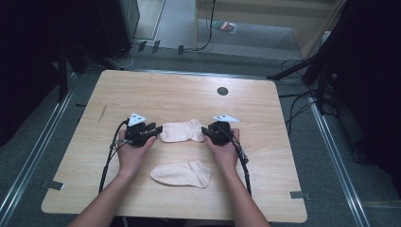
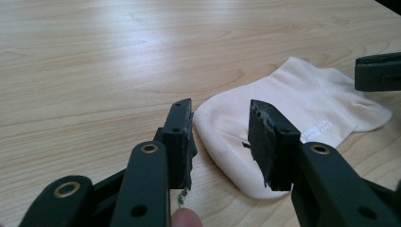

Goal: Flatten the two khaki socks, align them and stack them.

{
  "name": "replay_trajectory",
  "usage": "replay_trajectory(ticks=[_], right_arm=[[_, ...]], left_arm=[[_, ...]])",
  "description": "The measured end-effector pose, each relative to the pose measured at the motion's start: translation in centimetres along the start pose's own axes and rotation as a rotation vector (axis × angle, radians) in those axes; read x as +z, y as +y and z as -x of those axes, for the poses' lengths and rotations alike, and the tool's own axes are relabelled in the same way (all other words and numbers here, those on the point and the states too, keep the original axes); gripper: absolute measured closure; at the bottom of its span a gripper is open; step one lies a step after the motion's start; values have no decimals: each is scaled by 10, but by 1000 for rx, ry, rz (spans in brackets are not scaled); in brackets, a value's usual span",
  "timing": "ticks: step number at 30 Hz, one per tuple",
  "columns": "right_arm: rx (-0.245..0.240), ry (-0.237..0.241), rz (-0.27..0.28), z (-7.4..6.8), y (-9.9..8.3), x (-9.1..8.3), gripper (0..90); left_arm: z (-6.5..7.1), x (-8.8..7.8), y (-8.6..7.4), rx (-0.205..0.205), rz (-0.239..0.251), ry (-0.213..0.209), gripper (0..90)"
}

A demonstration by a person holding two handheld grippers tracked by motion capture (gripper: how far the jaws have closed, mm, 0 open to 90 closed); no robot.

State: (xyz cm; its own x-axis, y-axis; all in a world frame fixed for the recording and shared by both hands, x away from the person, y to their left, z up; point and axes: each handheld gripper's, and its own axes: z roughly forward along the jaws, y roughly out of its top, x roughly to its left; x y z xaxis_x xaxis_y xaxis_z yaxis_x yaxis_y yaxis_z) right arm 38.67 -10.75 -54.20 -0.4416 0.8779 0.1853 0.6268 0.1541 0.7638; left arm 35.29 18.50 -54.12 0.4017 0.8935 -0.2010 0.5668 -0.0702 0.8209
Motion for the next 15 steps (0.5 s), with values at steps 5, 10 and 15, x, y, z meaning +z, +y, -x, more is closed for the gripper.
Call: replay_trajectory(ticks=[5, 10, 15], right_arm=[[-13, -7, -8, -1, -2, 2, 668], [-47, -22, -15, -5, -3, 4, 674], [-88, -42, -21, -10, -5, 5, 783]], left_arm=[[2, 8, 1, 8, -31, 18, 631], [3, 13, -1, 24, -53, 47, 674], [6, 15, -2, 41, -101, 70, 779]])
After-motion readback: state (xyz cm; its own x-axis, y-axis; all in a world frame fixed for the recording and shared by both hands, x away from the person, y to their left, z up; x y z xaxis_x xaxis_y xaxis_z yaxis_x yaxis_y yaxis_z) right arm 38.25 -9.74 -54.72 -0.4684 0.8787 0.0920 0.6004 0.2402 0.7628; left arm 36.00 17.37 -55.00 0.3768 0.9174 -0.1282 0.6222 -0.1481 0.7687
